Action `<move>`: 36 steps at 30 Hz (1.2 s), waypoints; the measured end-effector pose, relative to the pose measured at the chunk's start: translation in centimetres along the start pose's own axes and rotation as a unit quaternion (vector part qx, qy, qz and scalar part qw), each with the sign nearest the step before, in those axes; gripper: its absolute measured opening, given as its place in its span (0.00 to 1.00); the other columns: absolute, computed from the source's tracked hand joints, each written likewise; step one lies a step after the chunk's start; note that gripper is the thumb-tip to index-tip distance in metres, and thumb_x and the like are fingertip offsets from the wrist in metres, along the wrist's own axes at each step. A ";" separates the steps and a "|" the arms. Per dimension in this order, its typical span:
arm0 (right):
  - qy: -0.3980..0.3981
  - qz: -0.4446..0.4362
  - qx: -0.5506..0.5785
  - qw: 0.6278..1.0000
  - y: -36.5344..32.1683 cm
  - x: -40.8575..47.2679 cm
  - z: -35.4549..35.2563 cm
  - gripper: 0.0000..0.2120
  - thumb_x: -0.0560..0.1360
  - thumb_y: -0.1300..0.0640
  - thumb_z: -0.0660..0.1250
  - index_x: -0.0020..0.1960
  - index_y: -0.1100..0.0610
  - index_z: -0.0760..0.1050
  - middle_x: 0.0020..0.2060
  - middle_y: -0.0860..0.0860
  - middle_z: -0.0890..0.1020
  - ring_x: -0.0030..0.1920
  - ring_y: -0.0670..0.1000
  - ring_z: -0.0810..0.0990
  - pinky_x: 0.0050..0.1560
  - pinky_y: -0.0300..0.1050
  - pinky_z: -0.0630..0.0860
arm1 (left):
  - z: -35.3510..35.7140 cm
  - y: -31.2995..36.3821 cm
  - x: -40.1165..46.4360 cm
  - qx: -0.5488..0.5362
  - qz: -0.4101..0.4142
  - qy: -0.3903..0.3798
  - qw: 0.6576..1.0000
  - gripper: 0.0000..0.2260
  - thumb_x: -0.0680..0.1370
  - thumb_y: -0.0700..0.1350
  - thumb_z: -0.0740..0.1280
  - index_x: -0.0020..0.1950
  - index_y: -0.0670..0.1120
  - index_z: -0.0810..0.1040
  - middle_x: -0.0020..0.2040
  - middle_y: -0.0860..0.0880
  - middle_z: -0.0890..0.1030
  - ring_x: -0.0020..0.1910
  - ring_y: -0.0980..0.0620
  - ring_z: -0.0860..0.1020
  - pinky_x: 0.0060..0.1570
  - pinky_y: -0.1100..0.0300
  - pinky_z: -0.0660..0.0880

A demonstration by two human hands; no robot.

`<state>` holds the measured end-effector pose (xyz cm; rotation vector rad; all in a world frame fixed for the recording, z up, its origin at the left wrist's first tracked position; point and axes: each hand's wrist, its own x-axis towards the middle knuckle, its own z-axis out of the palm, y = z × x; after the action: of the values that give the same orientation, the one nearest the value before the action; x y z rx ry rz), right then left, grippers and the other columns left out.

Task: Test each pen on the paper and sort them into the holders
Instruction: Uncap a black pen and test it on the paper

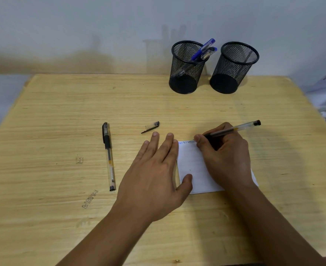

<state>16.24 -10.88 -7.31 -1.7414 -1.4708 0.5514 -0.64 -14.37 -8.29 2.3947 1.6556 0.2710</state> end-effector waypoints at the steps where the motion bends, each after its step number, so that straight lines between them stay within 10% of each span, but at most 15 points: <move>1: -0.001 0.000 -0.001 1.000 0.0 0.0 0.0 0.07 0.74 0.53 0.73 0.44 0.54 0.77 0.34 0.38 0.78 0.39 0.28 0.76 0.37 0.21 0.68 | 0.0 0.0 0.0 0.001 0.000 0.001 1.000 0.36 0.77 0.66 0.46 0.80 0.49 0.46 0.81 0.51 0.45 0.79 0.51 0.37 0.77 0.55 0.41; 31: 0.000 0.002 0.001 1.000 -0.1 -0.1 -0.2 0.06 0.74 0.54 0.72 0.44 0.53 0.75 0.34 0.38 0.77 0.38 0.26 0.75 0.37 0.19 0.67 | 0.2 -0.1 0.0 -0.009 0.000 0.006 1.000 0.36 0.77 0.66 0.48 0.80 0.48 0.50 0.81 0.51 0.48 0.79 0.50 0.40 0.77 0.55 0.42; 36: 0.000 0.035 0.049 0.998 0.3 0.4 -0.8 0.07 0.74 0.51 0.72 0.46 0.54 0.77 0.37 0.44 0.84 0.40 0.38 0.82 0.38 0.26 0.71 | 0.0 0.0 0.0 -0.009 -0.005 0.007 1.000 0.36 0.76 0.66 0.50 0.80 0.48 0.50 0.81 0.52 0.48 0.79 0.51 0.40 0.77 0.55 0.42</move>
<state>17.11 -10.75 -7.02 -1.7216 -1.3646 0.6495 -0.64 -14.36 -8.31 2.3764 1.6626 0.3016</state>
